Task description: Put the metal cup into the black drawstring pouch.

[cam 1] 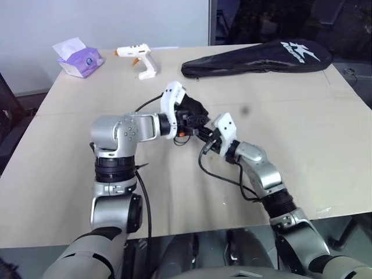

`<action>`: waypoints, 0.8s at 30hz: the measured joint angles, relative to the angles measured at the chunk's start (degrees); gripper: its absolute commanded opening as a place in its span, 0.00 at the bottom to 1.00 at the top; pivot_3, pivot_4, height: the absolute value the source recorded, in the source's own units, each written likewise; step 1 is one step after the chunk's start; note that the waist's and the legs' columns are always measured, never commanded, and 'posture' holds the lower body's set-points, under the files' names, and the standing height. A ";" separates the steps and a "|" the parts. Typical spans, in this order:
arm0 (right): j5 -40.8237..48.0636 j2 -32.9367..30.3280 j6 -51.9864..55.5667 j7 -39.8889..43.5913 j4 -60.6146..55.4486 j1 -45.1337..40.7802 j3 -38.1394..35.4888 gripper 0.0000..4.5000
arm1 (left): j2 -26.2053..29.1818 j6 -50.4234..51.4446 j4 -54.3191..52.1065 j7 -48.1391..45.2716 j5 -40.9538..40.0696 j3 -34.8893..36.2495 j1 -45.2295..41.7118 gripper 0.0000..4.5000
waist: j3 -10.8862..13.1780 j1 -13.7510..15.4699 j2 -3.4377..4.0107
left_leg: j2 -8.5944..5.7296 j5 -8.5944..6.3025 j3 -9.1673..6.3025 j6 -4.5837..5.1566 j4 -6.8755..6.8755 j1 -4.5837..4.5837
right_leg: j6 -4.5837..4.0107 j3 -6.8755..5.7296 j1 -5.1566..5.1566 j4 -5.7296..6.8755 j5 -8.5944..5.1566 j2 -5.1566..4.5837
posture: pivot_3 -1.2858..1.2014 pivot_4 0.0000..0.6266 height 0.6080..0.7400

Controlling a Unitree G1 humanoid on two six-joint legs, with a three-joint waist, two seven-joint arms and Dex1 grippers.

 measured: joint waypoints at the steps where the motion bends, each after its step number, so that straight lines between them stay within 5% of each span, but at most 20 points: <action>1: 0.55 0.41 0.11 0.09 0.00 0.01 -0.23 0.01 | 0.48 -0.43 0.00 -0.03 -0.27 -0.01 0.07 0.00 | 0.00 0.03 0.00 | 0.00 0.00 0.00 0.00 0.00 0.00 | 0.00 0.00 0.00 0.00 0.00 0.00 | 0.52 0.24 1.00; 16: -10.08 -5.42 -8.15 2.78 2.40 -4.13 6.98 0.01 | 2.97 -1.16 1.37 0.44 -1.27 -2.54 -2.33 0.00 | 0.00 -0.07 0.00 | -0.02 0.01 -0.01 -0.01 -0.02 0.03 | 0.00 -0.01 0.01 -0.01 0.00 0.01 | 0.52 0.24 1.00; 24: -16.00 -7.86 -15.28 2.08 6.68 -6.64 9.11 0.01 | 3.19 7.00 1.79 -0.13 -5.55 0.69 -3.00 0.00 | 0.01 0.04 -0.01 | -0.03 0.01 -0.01 -0.02 0.01 0.02 | 0.00 -0.01 0.02 0.00 0.00 -0.01 | 0.52 0.24 1.00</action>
